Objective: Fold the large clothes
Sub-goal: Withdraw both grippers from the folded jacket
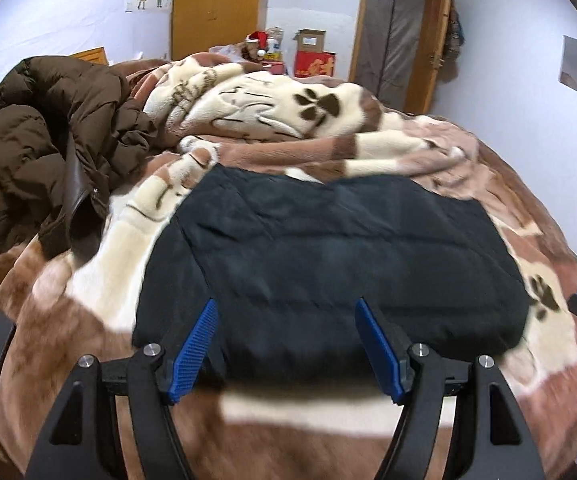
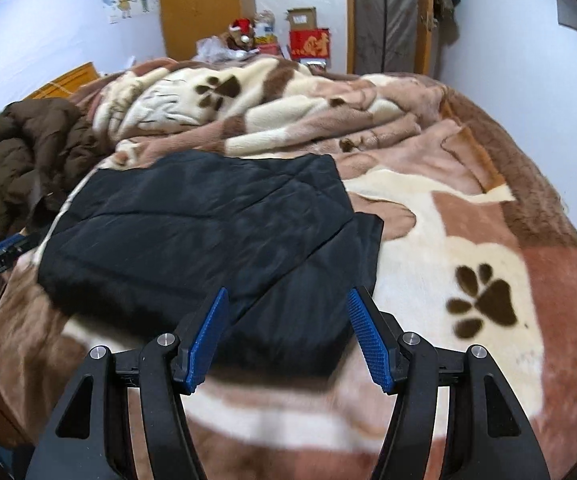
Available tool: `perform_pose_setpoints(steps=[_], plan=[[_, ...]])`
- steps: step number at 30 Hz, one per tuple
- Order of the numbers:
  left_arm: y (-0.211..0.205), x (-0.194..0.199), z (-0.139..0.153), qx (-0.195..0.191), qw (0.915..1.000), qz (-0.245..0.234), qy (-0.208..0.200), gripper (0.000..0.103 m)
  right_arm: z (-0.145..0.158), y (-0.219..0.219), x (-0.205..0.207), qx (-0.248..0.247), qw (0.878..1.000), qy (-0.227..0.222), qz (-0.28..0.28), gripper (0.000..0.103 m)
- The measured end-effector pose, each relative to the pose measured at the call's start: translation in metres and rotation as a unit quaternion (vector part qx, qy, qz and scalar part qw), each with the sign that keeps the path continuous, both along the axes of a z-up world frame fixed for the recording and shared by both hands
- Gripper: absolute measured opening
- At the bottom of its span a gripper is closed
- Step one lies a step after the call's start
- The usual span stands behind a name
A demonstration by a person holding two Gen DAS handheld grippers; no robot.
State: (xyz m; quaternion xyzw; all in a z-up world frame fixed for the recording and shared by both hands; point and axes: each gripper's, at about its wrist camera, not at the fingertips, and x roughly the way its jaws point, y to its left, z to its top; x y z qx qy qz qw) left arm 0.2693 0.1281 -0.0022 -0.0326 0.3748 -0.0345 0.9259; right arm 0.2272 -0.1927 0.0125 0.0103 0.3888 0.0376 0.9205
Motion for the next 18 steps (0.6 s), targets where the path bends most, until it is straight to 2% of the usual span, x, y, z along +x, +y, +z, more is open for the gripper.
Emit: perform_pose_setpoints(steps=[3,9,18], plan=[[-0.019,-0.043,0.010,-0.004,1.0000,-0.007,0.003,0.077,0.008,0.008,-0.031,0.003,1.000,-0.005,0.006,0.063],[-0.049,-0.113,0.023,0.021,0.9997,-0.016,-0.001,0.077,0.021,0.015,-0.097,0.005,1.000,-0.020,0.012,0.063],[-0.064,-0.184,0.020,0.008,0.9998,-0.016,0.011,0.077,0.018,0.031,-0.169,-0.004,0.999,-0.019,0.029,0.063]])
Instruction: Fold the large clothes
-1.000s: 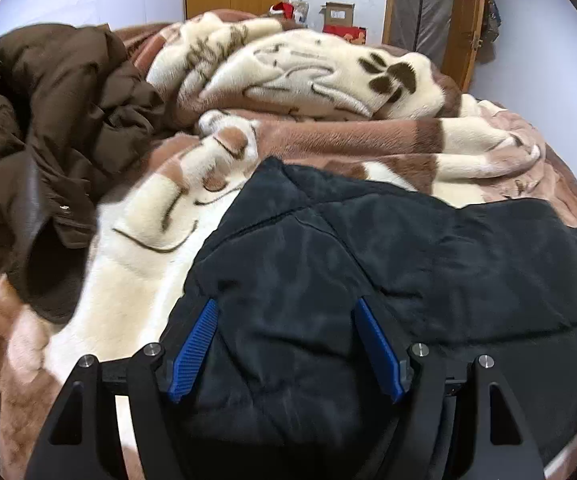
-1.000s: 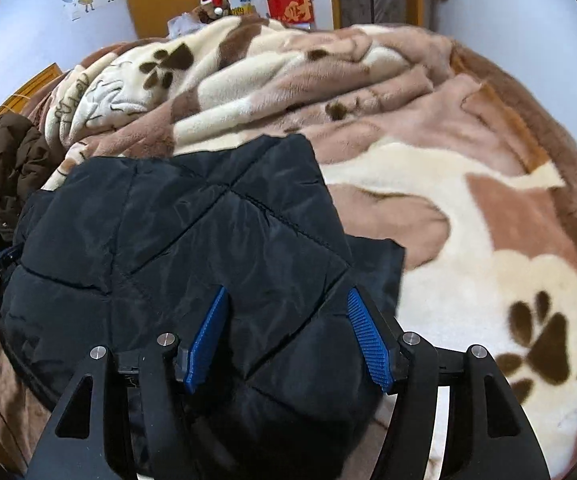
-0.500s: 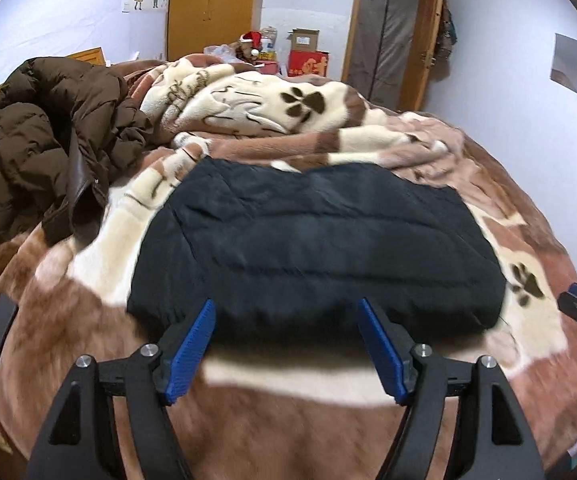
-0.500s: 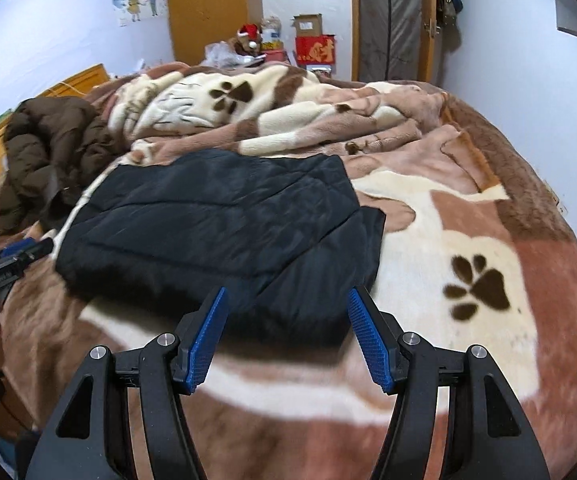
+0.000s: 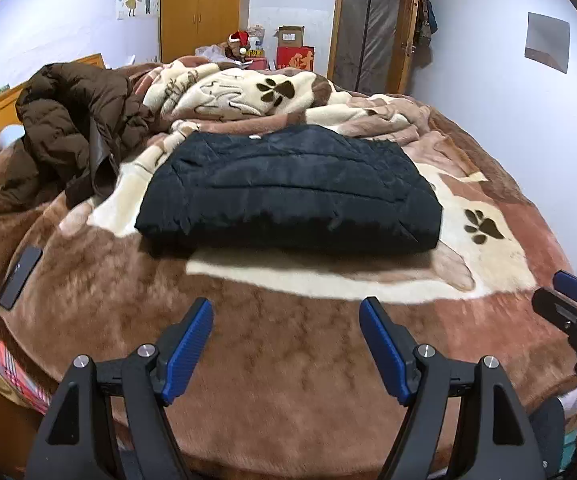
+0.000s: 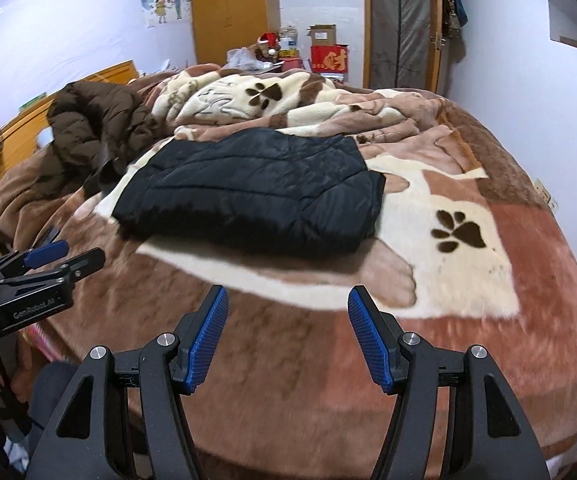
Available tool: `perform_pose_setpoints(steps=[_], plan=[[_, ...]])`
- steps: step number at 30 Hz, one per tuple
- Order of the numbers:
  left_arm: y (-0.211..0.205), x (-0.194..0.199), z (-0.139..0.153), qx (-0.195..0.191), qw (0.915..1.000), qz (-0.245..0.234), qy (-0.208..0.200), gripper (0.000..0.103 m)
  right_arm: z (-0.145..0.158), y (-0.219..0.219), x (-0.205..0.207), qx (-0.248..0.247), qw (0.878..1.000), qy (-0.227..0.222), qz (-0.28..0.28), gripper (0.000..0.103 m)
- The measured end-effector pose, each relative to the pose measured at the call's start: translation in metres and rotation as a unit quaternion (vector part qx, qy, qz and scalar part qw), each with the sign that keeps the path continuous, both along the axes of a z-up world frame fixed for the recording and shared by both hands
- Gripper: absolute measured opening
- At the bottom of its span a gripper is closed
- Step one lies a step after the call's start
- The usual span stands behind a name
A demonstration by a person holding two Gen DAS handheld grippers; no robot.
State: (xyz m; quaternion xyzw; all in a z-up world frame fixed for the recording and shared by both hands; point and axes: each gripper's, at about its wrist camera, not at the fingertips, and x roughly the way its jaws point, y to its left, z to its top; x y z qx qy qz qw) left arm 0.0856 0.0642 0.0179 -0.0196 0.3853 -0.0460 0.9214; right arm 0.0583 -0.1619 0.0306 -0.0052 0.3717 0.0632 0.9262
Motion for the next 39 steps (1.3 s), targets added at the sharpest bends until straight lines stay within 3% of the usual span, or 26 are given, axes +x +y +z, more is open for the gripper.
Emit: perform_pose_setpoints(steps=[8,24,39], plan=[[-0.009,-0.029,0.001,0.004,1.0000,0.001,0.002,0.077,-0.002,0.010,-0.027,-0.005,1.000,-0.004,0.012,0.063],[-0.015,-0.033,-0.010,-0.002,0.9996,-0.003,0.028,0.077,-0.009,0.010,-0.029,-0.004,1.000,0.007,0.014,0.063],[-0.016,-0.037,-0.009,0.002,0.9996,-0.001,0.028,0.077,-0.009,0.012,-0.031,-0.004,1.000,0.007,0.014,0.063]])
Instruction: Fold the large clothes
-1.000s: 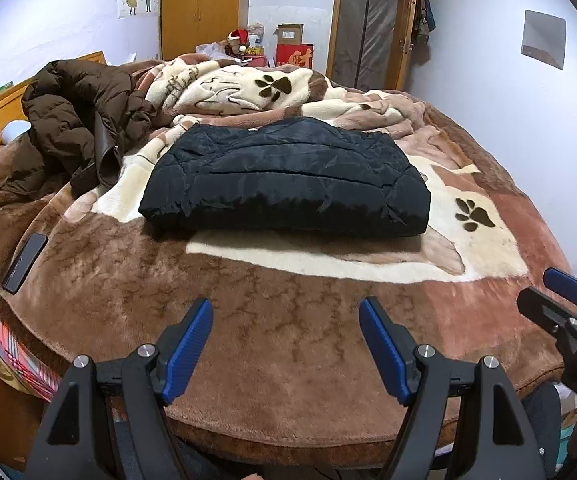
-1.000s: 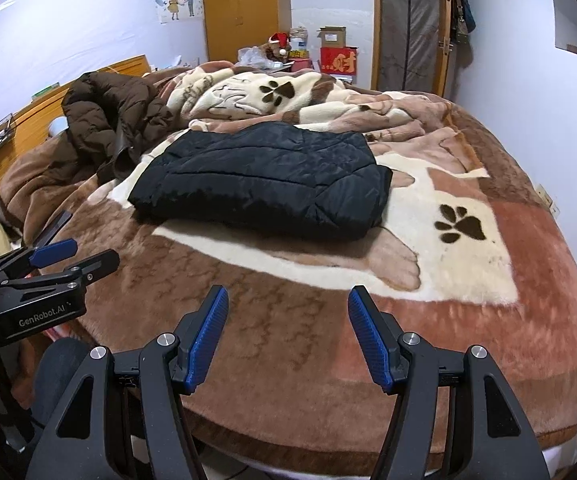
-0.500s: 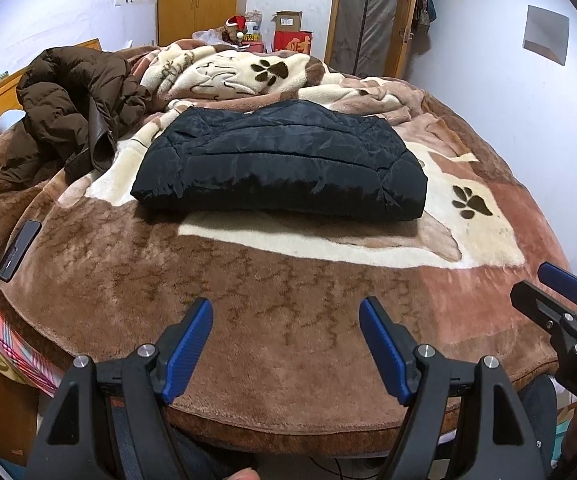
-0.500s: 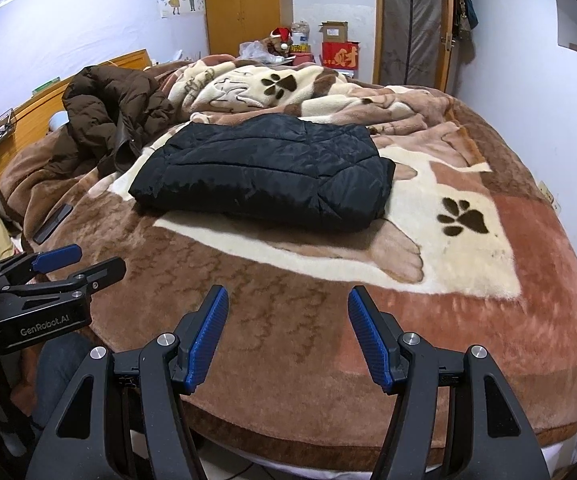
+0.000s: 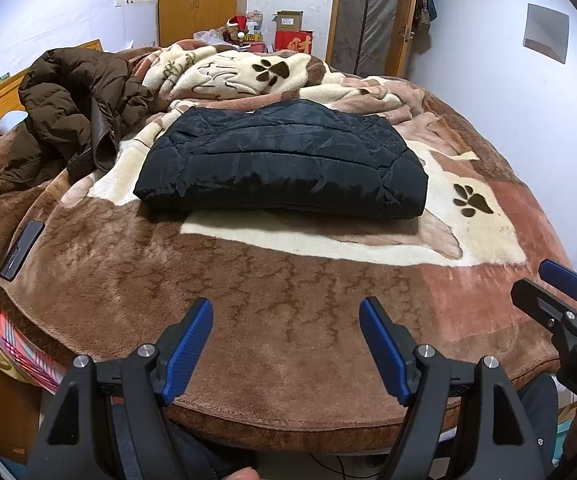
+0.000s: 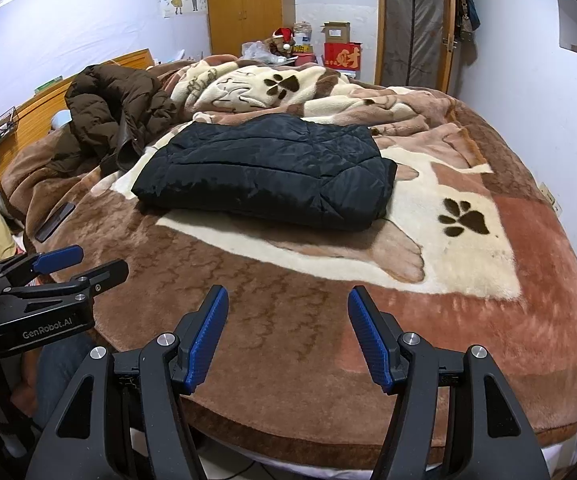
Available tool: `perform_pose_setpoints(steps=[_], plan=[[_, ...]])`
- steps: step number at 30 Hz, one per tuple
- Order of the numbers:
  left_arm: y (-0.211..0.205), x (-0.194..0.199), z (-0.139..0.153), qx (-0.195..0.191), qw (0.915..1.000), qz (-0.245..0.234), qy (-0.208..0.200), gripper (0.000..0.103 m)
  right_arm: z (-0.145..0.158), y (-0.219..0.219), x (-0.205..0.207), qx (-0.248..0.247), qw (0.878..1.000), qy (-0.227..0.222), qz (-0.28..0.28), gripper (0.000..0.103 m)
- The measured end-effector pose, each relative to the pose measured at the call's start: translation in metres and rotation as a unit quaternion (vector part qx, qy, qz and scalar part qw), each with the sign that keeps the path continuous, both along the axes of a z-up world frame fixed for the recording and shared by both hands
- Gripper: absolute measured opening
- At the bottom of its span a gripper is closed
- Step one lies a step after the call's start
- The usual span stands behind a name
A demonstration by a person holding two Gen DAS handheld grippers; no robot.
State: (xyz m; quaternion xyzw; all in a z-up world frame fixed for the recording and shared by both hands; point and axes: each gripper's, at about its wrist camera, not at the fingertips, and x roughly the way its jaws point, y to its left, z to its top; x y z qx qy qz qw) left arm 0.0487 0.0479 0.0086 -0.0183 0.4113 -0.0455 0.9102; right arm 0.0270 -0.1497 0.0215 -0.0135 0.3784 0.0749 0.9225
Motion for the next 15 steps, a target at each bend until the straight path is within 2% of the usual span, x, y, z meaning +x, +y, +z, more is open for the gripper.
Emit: perform_pose_setpoints(steps=[15], plan=[[0.0038,-0.0024,0.0027,-0.002,1.0000,-0.003,-0.003,0.077,0.0003,0.0022,-0.0005,-0.002,1.000,-0.001,-0.001,0.063]])
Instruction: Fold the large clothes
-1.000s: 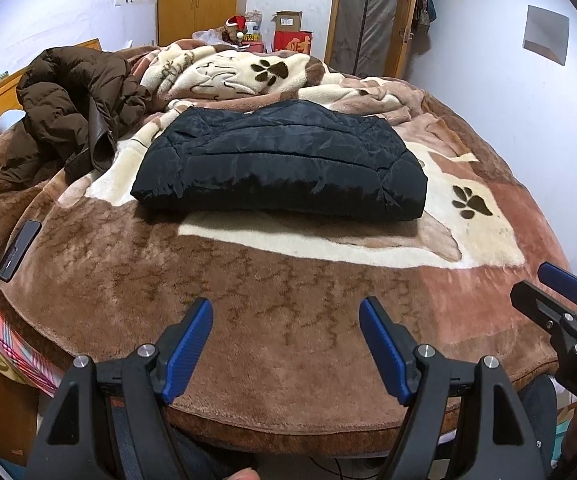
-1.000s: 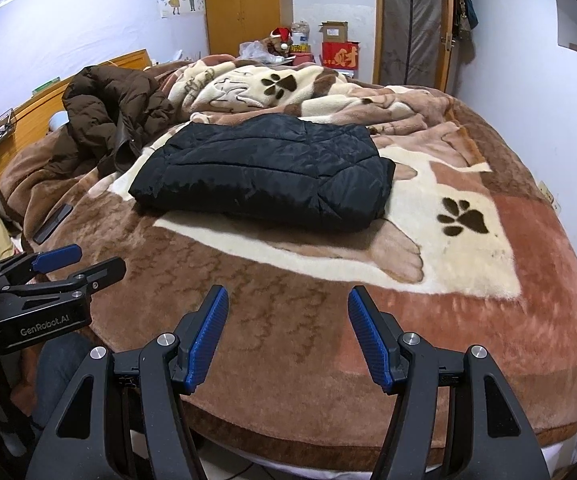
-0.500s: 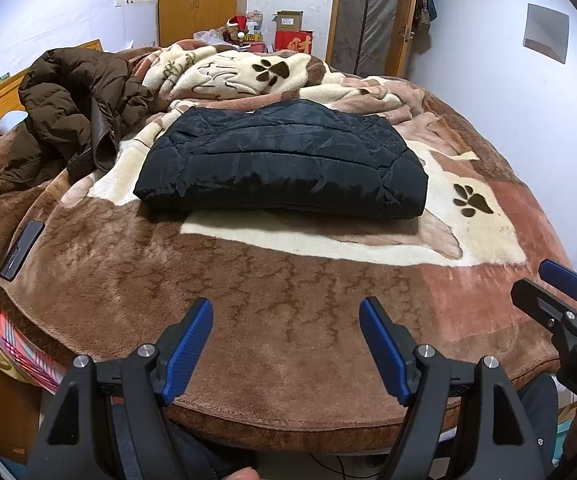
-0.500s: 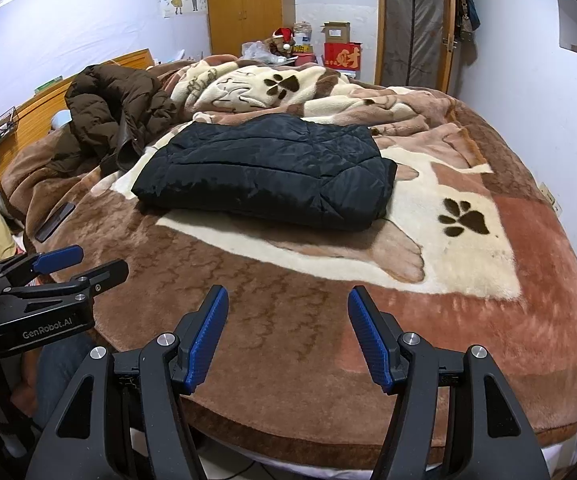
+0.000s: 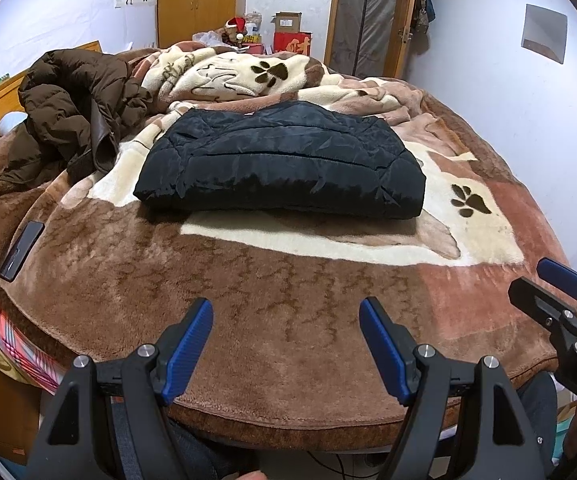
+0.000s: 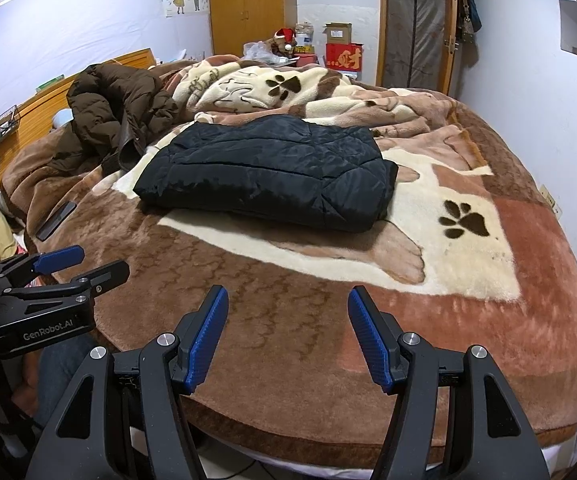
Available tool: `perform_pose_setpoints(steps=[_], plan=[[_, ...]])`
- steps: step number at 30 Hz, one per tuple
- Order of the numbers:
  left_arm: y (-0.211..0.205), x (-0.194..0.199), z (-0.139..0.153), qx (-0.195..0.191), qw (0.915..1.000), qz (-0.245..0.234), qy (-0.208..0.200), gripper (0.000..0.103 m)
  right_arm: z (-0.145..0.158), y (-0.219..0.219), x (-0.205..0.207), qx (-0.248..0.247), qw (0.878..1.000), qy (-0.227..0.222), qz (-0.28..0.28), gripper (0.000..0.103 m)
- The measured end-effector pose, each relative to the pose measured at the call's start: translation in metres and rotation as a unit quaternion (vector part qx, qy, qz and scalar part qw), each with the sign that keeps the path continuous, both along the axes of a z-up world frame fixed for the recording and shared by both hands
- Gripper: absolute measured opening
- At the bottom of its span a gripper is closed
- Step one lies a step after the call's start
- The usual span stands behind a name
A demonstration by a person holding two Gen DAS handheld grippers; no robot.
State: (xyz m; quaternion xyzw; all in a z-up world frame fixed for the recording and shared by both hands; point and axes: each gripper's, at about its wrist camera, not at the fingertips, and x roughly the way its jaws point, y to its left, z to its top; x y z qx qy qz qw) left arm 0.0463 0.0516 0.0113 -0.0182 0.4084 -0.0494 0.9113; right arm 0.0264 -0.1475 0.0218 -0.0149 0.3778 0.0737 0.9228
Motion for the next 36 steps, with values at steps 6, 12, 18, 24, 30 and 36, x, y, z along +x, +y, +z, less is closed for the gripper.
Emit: perform_pose_setpoints(steps=[6,12,18,24,30,36], plan=[[0.0024,-0.0010,0.0011,-0.011,0.9999,0.003,0.001,0.077,-0.0003,-0.0001,-0.0002,0.000,1.000,0.000,0.000,0.063],[0.0042,-0.0024,0.0017,-0.018,0.9998,0.004,-0.001,0.077,0.0003,0.0016,-0.0019,-0.001,1.000,0.001,0.002,0.063],[0.0027,-0.0032,0.0028,-0.008,1.0000,0.003,-0.003,0.077,0.0007,0.0017,-0.0026,-0.002,1.000,0.001,0.004,0.063],[-0.0011,-0.0029,0.0029,-0.002,1.0000,0.000,-0.003,0.077,0.0008,0.0020,-0.0031,-0.002,1.000,0.001,0.004,0.063],[-0.0021,-0.0025,0.0007,-0.006,1.0000,-0.002,0.003,0.077,0.0006,0.0016,-0.0032,-0.002,1.000,0.001,0.003,0.063],[-0.0025,-0.0023,-0.0022,-0.006,0.9999,-0.004,0.007,0.077,0.0000,0.0000,-0.0051,-0.002,1.000,0.003,0.004,0.063]])
